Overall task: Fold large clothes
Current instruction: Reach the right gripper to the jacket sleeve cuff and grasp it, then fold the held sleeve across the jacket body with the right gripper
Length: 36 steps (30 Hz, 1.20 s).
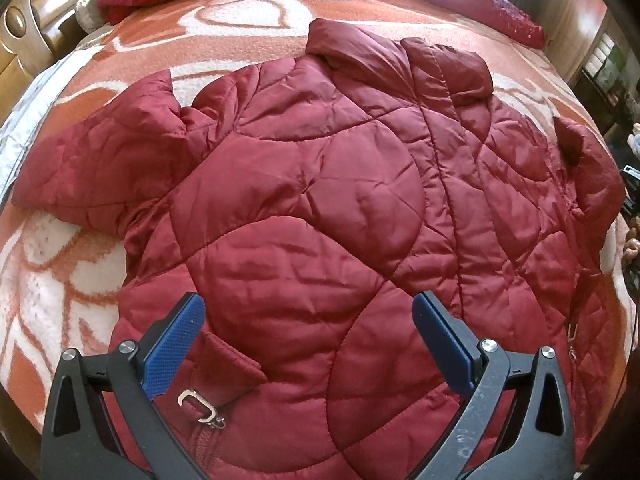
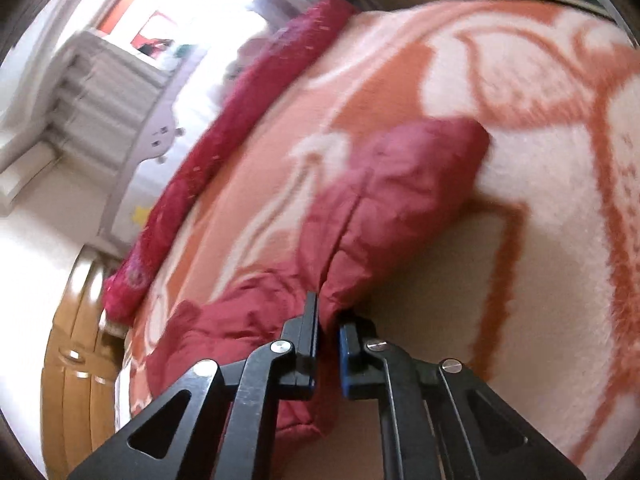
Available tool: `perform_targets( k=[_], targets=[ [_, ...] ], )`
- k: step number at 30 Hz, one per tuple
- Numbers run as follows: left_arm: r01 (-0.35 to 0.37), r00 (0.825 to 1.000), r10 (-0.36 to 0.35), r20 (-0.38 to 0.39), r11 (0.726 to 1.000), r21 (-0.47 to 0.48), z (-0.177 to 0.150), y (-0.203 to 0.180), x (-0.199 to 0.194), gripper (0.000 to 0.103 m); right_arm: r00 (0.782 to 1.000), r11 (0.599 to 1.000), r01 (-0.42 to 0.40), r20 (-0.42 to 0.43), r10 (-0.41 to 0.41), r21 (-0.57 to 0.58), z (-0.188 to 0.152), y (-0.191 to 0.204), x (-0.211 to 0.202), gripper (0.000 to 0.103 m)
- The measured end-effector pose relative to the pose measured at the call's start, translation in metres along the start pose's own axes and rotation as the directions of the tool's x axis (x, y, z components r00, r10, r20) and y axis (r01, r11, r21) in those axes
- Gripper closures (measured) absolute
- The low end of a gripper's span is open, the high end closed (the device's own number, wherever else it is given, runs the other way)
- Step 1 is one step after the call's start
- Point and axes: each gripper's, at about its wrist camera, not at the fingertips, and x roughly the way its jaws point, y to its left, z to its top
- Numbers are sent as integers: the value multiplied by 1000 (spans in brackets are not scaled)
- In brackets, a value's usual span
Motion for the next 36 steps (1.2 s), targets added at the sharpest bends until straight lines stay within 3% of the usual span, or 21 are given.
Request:
perform_targets(
  k=[6,10,19,29,36],
  targets=[
    [15,1000,-15,14,1000,0,-4,4,-8,0,997,990,-75,21,78,-116,-10,54,-29,97],
    [21,1000,-21,16,1000,-4,-5,10,-13,0,991,970,-134,-9,135,-202,-27,98,-36,97],
    [81,996,-80,32,995,-49,-9,41,-25,0,953,848,-293,-208,221,-441,-120,220,-23,97],
    [155,988,-148,52,973,-170,-15,99,-32,0,905,743,-385,-382,187,-548,-228,289,11,96],
    [283,959,-274,72,926,-248,-18,127,-32,0,907,676,-333,-420,38,-658,-298,321,40,92]
  ],
)
